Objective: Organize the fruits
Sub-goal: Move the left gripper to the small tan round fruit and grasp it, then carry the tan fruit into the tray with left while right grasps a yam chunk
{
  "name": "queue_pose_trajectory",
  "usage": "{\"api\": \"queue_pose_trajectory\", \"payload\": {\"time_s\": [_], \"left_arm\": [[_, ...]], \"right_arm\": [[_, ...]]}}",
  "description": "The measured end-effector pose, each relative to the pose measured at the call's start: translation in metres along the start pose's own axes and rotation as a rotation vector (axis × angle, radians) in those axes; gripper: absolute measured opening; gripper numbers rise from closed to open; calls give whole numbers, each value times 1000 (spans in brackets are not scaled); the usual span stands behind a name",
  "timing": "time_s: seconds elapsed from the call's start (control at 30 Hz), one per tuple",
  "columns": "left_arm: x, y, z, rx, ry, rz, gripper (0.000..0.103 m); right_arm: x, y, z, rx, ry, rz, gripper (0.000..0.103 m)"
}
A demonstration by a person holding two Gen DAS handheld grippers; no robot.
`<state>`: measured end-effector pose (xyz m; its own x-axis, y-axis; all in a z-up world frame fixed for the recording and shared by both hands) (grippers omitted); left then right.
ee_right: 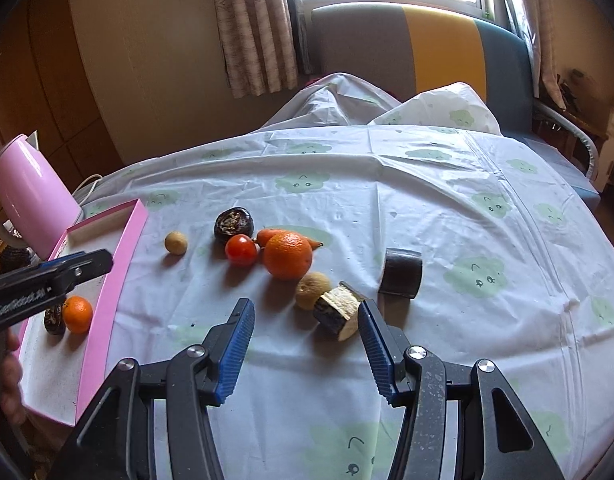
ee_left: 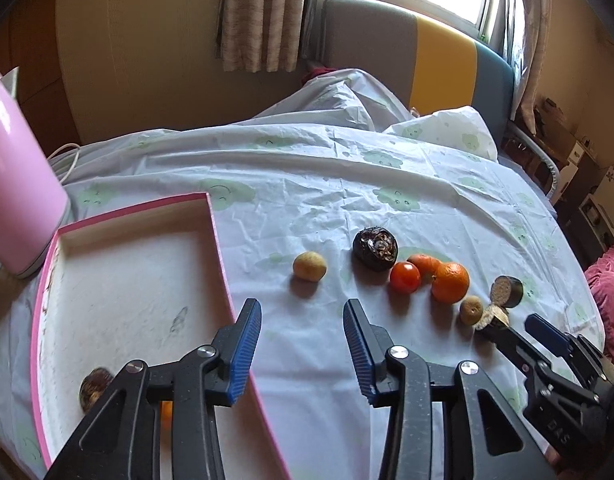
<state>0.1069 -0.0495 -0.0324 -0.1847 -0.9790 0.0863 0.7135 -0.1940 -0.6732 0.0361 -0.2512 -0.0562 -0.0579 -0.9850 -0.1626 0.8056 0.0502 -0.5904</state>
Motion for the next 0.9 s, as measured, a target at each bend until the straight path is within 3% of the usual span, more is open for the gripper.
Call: {"api": "queue_pose_trajectory", "payload": {"time_s": [0.63,0.73,0.9], "left_arm": [[15,88,12,-112,-14,89,44],[13,92,8,-110,-15,100,29],[12,90,6,-100,-18,71,28]], "right_arm": [[37,5,-3,-19,46,-26,55],[38,6,-4,-21,44,-13,55],[36,11,-4,-31,47,13,55]]}}
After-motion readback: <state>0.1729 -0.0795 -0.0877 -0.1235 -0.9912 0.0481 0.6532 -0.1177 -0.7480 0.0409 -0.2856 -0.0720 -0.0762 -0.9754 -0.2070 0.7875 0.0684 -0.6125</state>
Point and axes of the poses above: each gripper's, at about its wrist camera, not at the fingertips, and y roughly the way its jaws point, x to its right, z to its top, the point moved 1 cm from there along y, roughly the way its jaws point, and after that the axes turned 10 degrees about x, right-handed, at the moved point
